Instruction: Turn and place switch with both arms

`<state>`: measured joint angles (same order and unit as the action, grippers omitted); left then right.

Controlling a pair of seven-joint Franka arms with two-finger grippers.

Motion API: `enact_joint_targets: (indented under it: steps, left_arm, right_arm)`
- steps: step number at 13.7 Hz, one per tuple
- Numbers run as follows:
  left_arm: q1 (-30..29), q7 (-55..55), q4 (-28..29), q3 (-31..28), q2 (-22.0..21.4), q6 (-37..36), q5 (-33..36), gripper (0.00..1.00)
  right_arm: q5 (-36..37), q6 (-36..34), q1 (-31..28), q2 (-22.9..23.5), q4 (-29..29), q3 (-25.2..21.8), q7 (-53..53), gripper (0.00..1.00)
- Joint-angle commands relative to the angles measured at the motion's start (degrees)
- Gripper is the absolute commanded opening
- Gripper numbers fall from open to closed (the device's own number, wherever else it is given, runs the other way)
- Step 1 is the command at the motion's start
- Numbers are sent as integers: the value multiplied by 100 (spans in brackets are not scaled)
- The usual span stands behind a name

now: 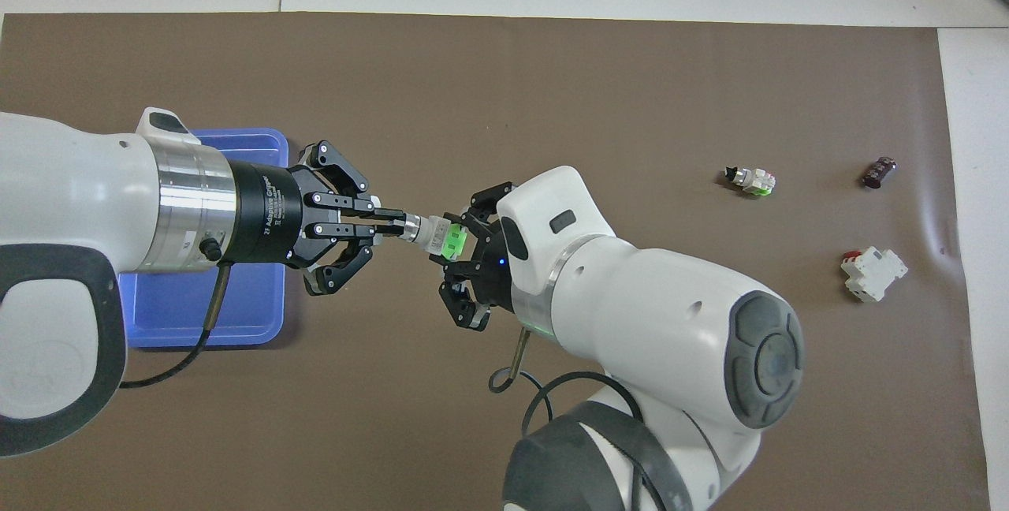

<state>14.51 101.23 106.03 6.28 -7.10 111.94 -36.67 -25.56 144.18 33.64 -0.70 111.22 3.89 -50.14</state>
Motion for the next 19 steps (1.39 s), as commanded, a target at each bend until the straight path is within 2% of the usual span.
enact_joint_targets:
  steps: [1,6,9,12,15,16,19]
  left_arm:
    - [-80,134,146,-65,-89,-41,275,0]
    - [-107,98,146,-65,-89,-50,275,0]
    - [-150,2,207,-83,-98,38,572,0]
    - [-597,-602,453,-83,-194,135,811,0]
    - [-1230,-1848,918,-83,-361,179,1188,0]
    - [-1406,-2305,1067,-83,-388,214,1293,0]
    - [-1688,-3414,1332,-74,-345,336,1750,0]
  right_arm:
    - [-19,128,-76,-62,-39,-2,163,99]
    - [-19,119,-76,-62,-30,-11,136,100]
    - [-28,49,-199,-53,-30,-37,110,100]
    - [-28,-91,-699,-44,-21,-46,136,100]
    - [-19,-127,-1498,0,-3,-46,127,100]
    - [16,-136,-1605,-9,40,-64,127,100]
    - [156,-355,-2272,9,41,-81,197,100]
